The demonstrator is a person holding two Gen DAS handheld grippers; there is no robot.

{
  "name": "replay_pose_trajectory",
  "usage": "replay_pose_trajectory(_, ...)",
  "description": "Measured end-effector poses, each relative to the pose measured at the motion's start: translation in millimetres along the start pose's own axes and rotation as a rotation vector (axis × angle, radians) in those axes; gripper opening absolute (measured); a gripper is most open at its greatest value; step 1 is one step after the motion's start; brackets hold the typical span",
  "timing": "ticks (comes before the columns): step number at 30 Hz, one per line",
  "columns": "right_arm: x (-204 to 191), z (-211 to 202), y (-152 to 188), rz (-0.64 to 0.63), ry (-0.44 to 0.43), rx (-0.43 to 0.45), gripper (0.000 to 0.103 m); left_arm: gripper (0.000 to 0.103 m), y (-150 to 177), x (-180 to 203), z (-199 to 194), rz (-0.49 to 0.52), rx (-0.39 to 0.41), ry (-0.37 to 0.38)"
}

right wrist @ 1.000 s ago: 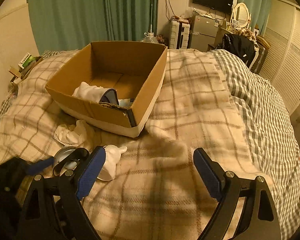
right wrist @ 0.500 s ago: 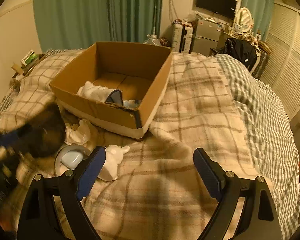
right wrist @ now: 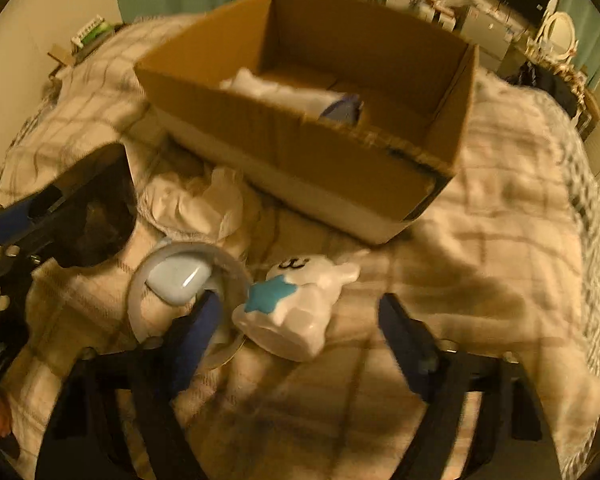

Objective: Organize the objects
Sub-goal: 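Grasp the white bear figurine with the right tool while the left tool holds the cylinder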

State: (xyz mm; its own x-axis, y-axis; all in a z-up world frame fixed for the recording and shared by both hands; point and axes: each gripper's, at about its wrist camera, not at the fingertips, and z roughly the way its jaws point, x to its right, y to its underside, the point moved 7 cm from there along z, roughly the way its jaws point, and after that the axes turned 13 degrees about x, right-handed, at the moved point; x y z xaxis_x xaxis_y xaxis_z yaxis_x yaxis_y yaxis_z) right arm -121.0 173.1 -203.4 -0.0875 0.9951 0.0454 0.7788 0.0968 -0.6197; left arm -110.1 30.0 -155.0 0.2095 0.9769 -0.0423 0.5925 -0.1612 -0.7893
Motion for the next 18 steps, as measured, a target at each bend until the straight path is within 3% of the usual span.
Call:
replay_pose_trajectory(3, -3.5, 1.4, 5.7, 0.000, -0.017, -0.013, 0.049, 0.028, 4.6, 3.1, 3.0, 0.006, -0.013, 0.009)
replay_pose_trajectory(7, -2.9, -17.6, 5.0, -0.015, 0.036, 0.048, 0.048, 0.028, 7.9, 10.3, -0.3, 0.028, -0.012, 0.013)
replay_pose_trajectory(8, -4.1, -24.5, 4.2, -0.021, 0.038, 0.067, 0.044, 0.028, 7.6, 10.9, -2.7, 0.023, -0.011, 0.022)
replay_pose_trajectory(18, -5.0, -100.5, -11.9, -0.031, 0.080, 0.207, 0.043, 0.028, -4.1, 20.4, -38.8, -0.005, 0.009, 0.099)
